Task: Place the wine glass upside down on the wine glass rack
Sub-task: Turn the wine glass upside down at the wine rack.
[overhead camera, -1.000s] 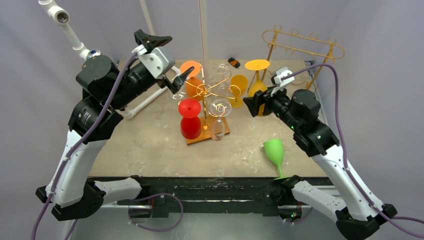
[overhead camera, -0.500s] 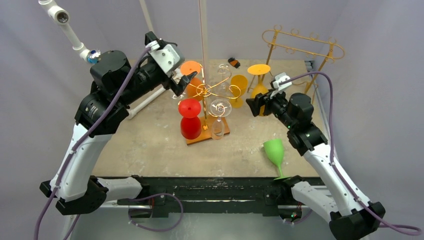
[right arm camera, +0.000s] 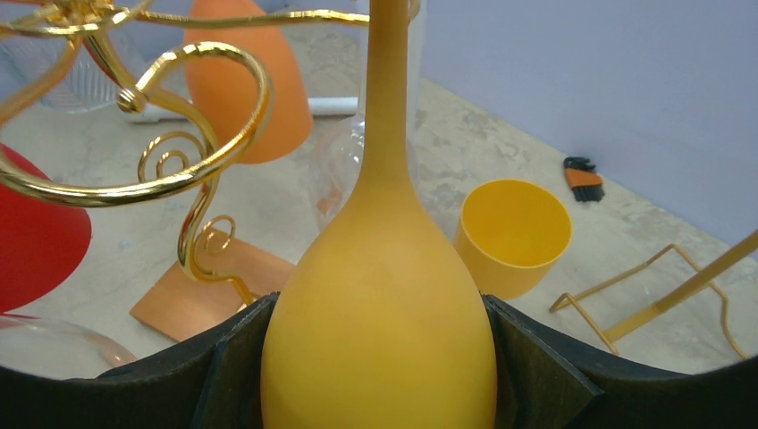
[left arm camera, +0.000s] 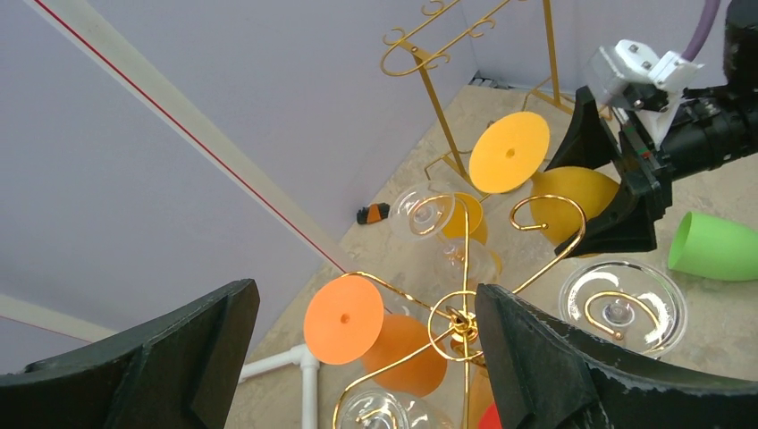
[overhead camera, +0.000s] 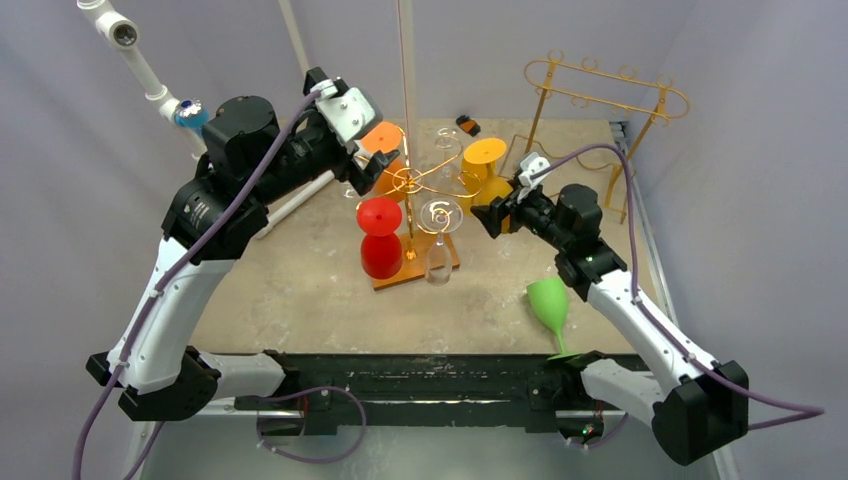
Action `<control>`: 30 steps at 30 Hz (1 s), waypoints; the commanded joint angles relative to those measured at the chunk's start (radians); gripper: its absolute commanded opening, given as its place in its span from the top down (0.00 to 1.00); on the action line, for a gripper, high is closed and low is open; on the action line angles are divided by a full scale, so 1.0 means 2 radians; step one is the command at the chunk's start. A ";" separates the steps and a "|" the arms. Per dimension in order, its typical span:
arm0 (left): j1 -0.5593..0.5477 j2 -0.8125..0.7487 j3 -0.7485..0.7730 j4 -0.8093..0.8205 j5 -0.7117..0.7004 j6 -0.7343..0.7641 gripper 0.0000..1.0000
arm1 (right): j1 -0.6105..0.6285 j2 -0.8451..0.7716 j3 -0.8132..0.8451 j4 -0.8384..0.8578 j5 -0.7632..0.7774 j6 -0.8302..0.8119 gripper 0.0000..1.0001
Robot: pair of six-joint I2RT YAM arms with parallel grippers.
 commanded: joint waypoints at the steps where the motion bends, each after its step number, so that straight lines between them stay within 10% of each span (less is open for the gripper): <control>1: 0.001 0.000 0.018 -0.007 -0.012 -0.020 0.00 | 0.000 0.031 0.027 0.035 -0.058 -0.020 0.89; 30: 0.001 0.001 0.009 0.012 -0.015 -0.017 0.00 | 0.002 0.082 -0.003 0.147 -0.152 -0.056 0.91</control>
